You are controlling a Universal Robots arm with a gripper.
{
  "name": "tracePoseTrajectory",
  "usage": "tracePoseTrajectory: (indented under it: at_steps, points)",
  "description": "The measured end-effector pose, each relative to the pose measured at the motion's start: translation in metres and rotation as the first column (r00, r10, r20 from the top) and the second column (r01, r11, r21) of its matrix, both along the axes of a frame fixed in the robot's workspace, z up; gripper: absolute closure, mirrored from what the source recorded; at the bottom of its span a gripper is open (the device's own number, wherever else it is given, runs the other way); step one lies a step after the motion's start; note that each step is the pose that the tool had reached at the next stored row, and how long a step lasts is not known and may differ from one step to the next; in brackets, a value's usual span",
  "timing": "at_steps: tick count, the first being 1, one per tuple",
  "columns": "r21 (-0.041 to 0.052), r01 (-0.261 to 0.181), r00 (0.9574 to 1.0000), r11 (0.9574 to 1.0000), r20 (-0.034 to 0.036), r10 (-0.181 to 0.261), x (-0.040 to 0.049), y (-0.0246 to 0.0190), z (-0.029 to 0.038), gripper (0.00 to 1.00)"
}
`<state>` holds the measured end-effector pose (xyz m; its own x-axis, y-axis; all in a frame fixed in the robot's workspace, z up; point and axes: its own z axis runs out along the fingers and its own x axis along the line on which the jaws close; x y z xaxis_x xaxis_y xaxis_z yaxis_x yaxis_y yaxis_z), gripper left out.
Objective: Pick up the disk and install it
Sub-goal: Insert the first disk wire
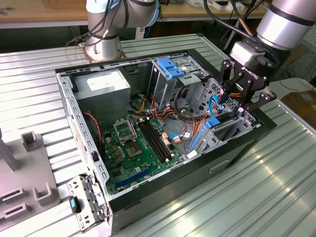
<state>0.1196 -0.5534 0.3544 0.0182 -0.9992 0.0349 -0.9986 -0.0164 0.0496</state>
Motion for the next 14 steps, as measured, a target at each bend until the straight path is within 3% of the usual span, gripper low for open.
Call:
tracePoseTrajectory:
  at_steps: [3, 5, 6, 7, 14]
  points:
    - [0.0034, 0.000, 1.0000, 1.0000, 0.0000, 0.000, 0.0008, 0.0009, -0.0060, 0.50]
    - [0.0308, 0.000, 1.0000, 0.9995, 0.0000, 0.000, 0.0009, 0.0011, -0.0073, 0.50]
    - [0.0550, 0.000, 1.0000, 0.9985, 0.0000, 0.000, 0.0009, 0.0012, -0.0075, 0.50]
    - [0.0674, 0.000, 1.0000, 0.9977, 0.0000, 0.000, 0.0009, 0.0012, -0.0077, 0.50]
    - [0.0713, 0.000, 1.0000, 0.9975, 0.0000, 0.000, 0.0009, 0.0012, -0.0077, 0.51]
